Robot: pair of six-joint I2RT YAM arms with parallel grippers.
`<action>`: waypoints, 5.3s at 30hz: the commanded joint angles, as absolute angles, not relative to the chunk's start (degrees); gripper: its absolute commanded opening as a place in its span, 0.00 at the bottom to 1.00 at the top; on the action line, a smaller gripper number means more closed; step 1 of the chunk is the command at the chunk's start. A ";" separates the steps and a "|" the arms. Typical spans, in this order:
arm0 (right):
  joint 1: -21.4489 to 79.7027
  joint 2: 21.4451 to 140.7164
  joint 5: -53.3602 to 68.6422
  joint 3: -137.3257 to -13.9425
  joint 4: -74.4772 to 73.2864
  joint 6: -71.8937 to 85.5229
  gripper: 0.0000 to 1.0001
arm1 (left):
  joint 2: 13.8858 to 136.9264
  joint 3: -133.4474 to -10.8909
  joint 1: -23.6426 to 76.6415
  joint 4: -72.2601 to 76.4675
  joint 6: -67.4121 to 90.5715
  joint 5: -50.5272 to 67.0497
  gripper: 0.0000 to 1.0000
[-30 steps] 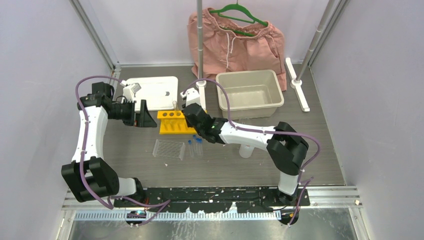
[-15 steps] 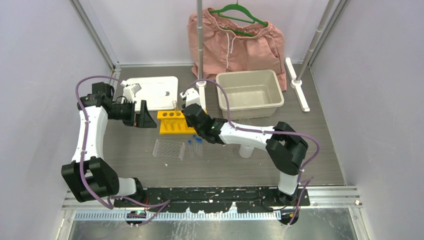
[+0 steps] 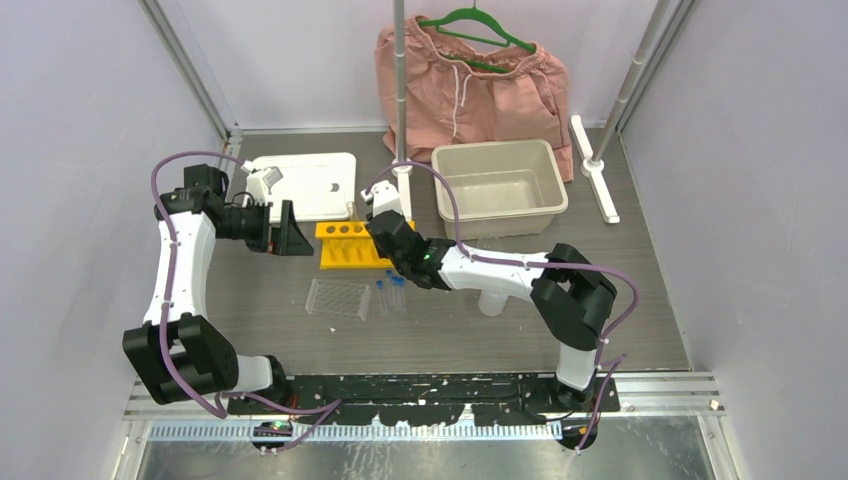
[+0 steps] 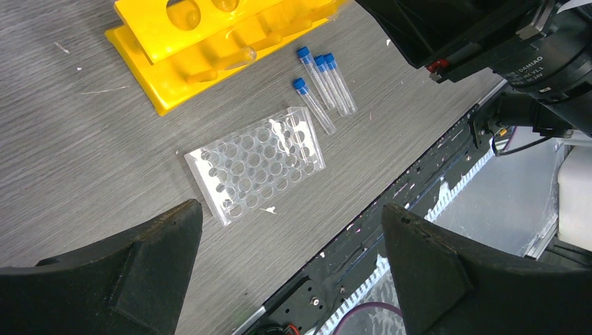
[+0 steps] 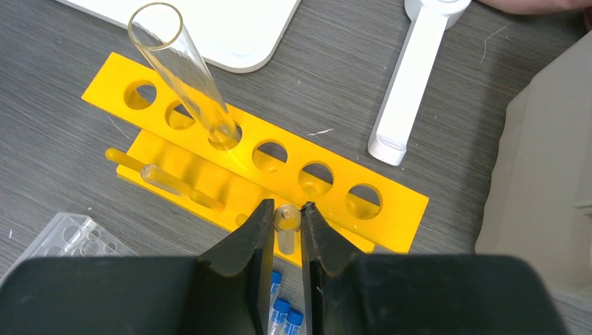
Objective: Organize the chemistry lab equipment
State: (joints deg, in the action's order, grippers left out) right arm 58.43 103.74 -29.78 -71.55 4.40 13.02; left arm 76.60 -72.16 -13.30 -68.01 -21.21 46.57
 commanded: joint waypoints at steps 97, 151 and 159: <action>62.52 89.22 -11.32 -71.34 -20.13 37.63 0.01 | 71.31 -75.45 -14.44 -76.69 -28.25 54.95 0.98; 58.13 113.26 8.89 -119.72 -29.34 43.70 0.54 | 68.40 -72.12 -14.41 -75.80 -32.79 60.67 0.00; 57.79 114.05 11.51 -120.99 -29.45 43.42 0.45 | 68.95 -72.34 -14.42 -76.42 -33.05 60.70 0.00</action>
State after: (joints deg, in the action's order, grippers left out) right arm 57.67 114.26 8.03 -117.67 -29.61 44.73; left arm 69.36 -72.16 -14.33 -77.19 -31.97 59.96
